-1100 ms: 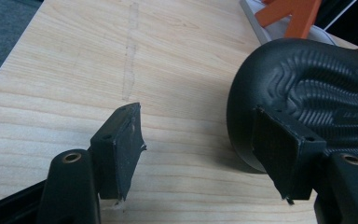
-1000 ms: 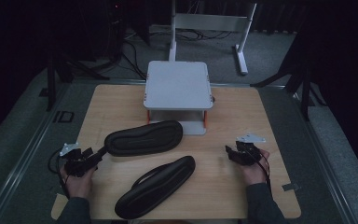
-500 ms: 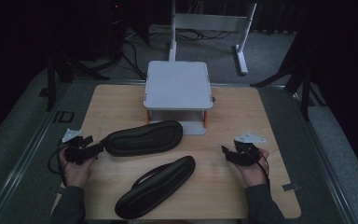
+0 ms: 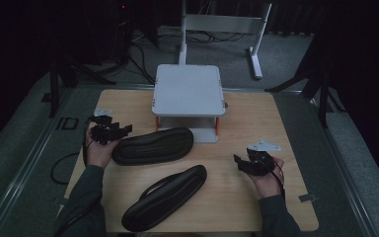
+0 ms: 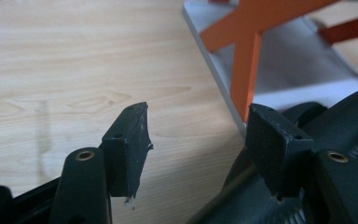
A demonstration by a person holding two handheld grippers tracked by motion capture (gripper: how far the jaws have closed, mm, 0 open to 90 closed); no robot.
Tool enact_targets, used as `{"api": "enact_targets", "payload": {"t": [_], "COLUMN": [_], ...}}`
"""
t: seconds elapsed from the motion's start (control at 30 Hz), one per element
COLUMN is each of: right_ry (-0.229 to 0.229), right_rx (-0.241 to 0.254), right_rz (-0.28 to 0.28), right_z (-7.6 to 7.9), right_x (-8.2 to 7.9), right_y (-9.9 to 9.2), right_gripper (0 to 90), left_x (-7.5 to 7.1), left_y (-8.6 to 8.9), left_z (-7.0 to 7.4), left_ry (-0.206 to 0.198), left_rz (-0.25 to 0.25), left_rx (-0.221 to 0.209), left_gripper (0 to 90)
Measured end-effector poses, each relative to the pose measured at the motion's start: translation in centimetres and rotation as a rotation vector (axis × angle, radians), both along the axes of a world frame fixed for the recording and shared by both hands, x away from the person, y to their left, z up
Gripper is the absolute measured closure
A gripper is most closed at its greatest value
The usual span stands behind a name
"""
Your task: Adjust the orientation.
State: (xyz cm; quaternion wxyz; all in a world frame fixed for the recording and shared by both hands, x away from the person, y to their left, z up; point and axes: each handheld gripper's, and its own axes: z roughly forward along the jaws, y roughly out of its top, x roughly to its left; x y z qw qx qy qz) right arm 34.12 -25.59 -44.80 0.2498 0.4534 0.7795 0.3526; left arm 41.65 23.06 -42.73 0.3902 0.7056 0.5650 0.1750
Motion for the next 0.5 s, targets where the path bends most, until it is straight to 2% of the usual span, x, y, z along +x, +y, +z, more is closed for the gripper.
{"api": "enact_targets", "payload": {"t": [0.1, 0.2, 0.37, 0.5], "right_ry": [-0.002, -0.002, -0.002, -0.016], "right_rx": [0.002, 0.0, -0.001, -0.007], "right_rz": [-0.001, 0.0, 0.013, 0.022], "right_z": [0.1, 0.1, 0.2, 0.5], "right_x": [-0.1, -0.1, -0.4, -0.6], "right_y": [-0.1, -0.1, 0.1, 0.4], "right_gripper": [40.0, 40.0, 39.9, 39.7], "left_x": [0.6, 0.6, -0.1, -2.3], "left_y": [-0.7, -1.1, -0.9, -0.5], "left_z": [-0.7, -1.3, -1.3, -1.4], "left_ry": [0.034, 0.059, 0.058, 0.057], "left_rz": [-0.016, -0.034, -0.028, -0.04], "left_rx": [0.024, 0.04, 0.017, 0.008], "left_gripper": [41.6, 41.6, 43.6, 43.8]}}
